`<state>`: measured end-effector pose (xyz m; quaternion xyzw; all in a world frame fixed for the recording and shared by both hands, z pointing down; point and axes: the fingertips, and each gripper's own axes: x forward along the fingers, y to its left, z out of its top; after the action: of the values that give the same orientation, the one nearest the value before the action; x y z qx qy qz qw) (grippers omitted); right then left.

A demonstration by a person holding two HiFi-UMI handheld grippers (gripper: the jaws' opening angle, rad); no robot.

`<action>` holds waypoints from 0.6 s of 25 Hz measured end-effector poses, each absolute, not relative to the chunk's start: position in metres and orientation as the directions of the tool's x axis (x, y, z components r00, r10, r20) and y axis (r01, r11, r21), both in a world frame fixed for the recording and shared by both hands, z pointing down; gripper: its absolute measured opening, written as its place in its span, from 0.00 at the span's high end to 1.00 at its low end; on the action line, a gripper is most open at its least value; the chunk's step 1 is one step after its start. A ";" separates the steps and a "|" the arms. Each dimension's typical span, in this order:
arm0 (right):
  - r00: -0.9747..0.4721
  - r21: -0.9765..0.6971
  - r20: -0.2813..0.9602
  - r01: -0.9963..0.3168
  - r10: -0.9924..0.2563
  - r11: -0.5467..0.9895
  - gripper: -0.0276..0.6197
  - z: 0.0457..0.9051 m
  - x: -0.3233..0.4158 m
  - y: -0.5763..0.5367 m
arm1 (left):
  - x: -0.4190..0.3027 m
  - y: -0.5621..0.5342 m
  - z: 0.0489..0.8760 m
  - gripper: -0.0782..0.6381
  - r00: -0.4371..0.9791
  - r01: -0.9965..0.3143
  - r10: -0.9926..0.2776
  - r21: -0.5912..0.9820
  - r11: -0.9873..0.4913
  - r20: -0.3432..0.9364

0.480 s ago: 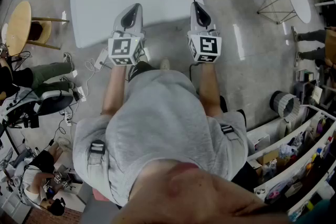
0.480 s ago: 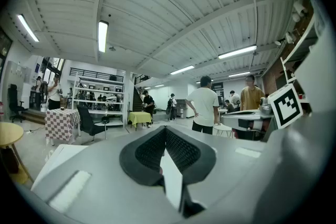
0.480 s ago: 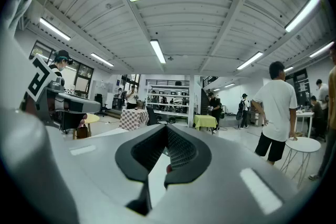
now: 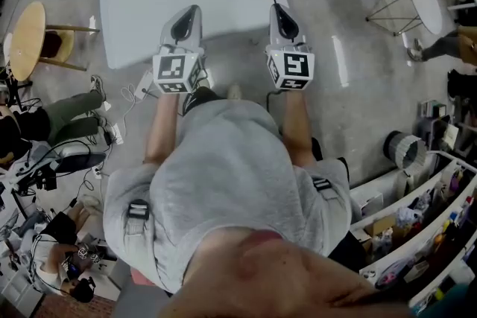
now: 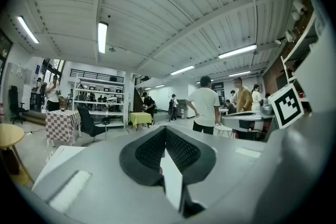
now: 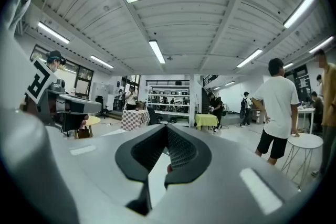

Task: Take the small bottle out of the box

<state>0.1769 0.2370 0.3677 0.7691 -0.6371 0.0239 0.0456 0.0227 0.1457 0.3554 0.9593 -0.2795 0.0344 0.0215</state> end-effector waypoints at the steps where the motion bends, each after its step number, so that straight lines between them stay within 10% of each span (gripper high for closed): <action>1: 0.186 0.039 0.093 -0.982 -0.978 -0.183 0.95 0.367 0.177 0.238 | 0.023 0.147 0.354 0.88 0.841 -0.538 -0.536 0.020 -0.842 0.076; 15: 0.139 0.022 0.102 -0.990 -0.985 -0.137 0.95 0.368 0.173 0.212 | 0.022 0.127 0.344 0.88 0.819 -0.570 -0.568 0.001 -0.821 0.082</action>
<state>0.1726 0.2124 0.3682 0.7534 -0.6555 0.0311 0.0419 0.0219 0.1275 0.3440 0.9535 -0.2985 0.0390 0.0127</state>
